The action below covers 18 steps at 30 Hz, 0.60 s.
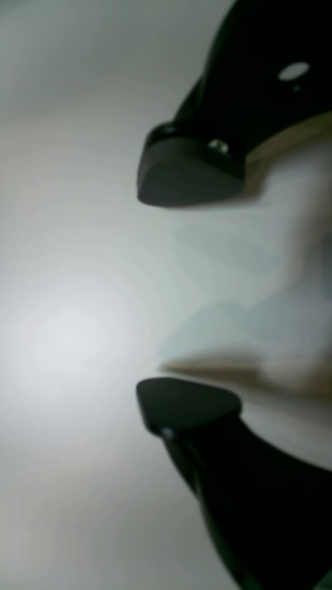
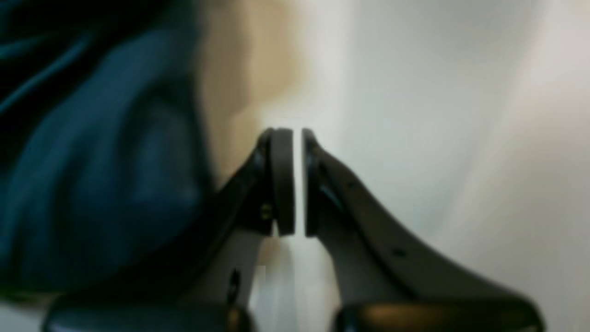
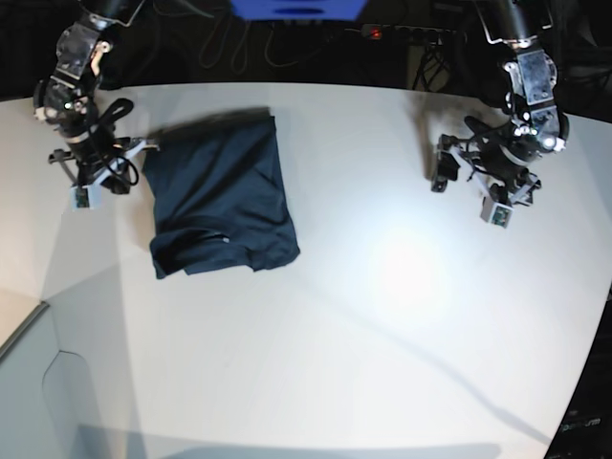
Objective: Layout the t-shirt on the table in an organized manner, then fold the t-shirt properly
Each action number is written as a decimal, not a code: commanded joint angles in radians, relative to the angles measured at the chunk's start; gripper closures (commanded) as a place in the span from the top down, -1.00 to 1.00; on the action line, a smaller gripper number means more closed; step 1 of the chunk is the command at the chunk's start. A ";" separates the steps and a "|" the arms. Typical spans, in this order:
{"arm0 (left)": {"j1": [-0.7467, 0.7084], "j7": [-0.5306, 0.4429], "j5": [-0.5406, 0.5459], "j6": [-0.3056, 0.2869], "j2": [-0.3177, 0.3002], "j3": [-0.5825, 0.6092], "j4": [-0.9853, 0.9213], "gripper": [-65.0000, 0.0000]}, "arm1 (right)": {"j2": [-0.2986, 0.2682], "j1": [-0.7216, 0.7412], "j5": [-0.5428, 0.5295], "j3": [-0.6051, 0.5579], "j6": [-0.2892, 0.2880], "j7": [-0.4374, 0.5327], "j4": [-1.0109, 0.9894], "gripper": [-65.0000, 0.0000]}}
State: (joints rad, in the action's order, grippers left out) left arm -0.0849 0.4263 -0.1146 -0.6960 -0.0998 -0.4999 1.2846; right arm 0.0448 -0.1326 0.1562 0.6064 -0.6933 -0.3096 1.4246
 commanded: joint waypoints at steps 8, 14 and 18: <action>0.006 -0.019 0.016 0.000 -0.010 -0.003 0.019 0.73 | 0.025 -0.109 -0.011 -0.128 -0.005 0.019 0.025 -0.98; -0.028 -0.017 0.092 0.000 -0.018 -0.004 0.030 0.73 | 0.040 -0.177 -0.013 -0.173 -0.005 0.020 0.068 -0.98; -0.083 -0.017 0.178 0.000 -0.019 -0.004 0.096 0.73 | 0.045 -0.178 -0.013 -0.112 -0.005 0.020 0.109 -0.98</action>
State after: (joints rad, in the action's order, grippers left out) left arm -0.1787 0.4309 0.0460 -0.6914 -0.1078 -0.5014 1.3586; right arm 0.1009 -0.3141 0.1555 0.4900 -0.6941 -0.3141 1.5108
